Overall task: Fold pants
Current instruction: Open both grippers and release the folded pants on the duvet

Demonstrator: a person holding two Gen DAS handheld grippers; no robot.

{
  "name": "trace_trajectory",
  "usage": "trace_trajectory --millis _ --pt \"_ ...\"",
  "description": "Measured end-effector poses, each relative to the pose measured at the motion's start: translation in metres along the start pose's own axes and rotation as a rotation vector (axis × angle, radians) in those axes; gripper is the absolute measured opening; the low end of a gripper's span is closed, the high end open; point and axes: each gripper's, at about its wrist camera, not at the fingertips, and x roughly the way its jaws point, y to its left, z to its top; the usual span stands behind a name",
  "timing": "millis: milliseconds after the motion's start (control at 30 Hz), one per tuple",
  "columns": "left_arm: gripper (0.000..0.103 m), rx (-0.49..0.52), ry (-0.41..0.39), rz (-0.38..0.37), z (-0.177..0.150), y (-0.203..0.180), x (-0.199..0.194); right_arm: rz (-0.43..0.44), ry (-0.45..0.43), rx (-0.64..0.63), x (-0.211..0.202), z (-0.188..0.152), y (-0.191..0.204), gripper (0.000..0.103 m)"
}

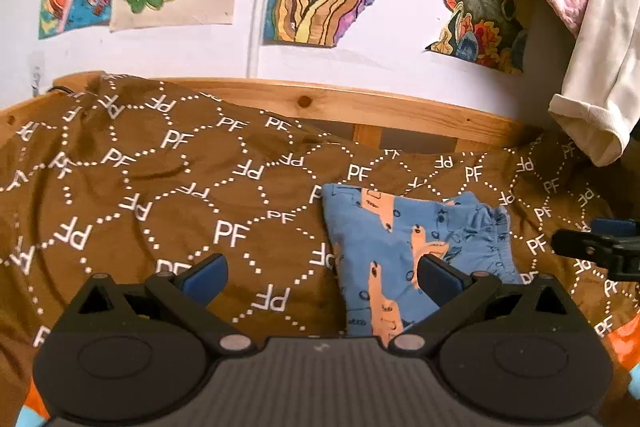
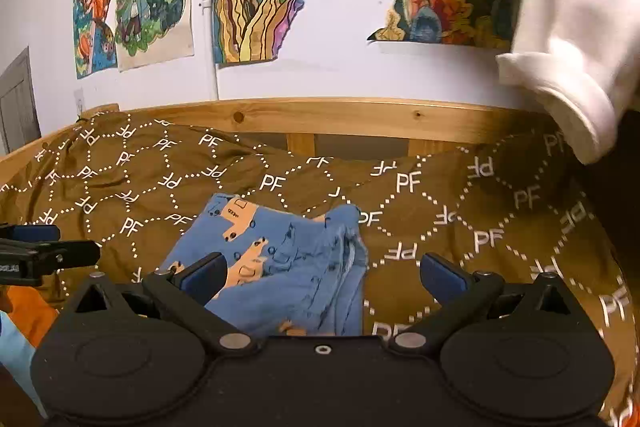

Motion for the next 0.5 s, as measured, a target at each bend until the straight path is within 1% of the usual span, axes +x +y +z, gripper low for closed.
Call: trace_trajectory --millis 133,267,367,500 --pt "0.103 0.015 -0.009 0.023 -0.012 -0.004 -0.009 -0.036 -0.015 0.057 -0.019 -0.019 -0.002 0.102" --pt "0.103 0.035 -0.020 0.034 -0.027 -0.008 -0.018 -0.059 -0.035 0.079 -0.035 -0.036 -0.001 0.102" --pt "0.103 0.054 -0.003 0.032 -0.037 -0.013 -0.021 -0.065 -0.039 0.067 -0.041 -0.044 0.004 0.102" --pt "0.103 0.066 0.028 0.042 -0.049 -0.017 -0.024 -0.049 -0.056 0.034 -0.046 -0.048 0.011 0.102"
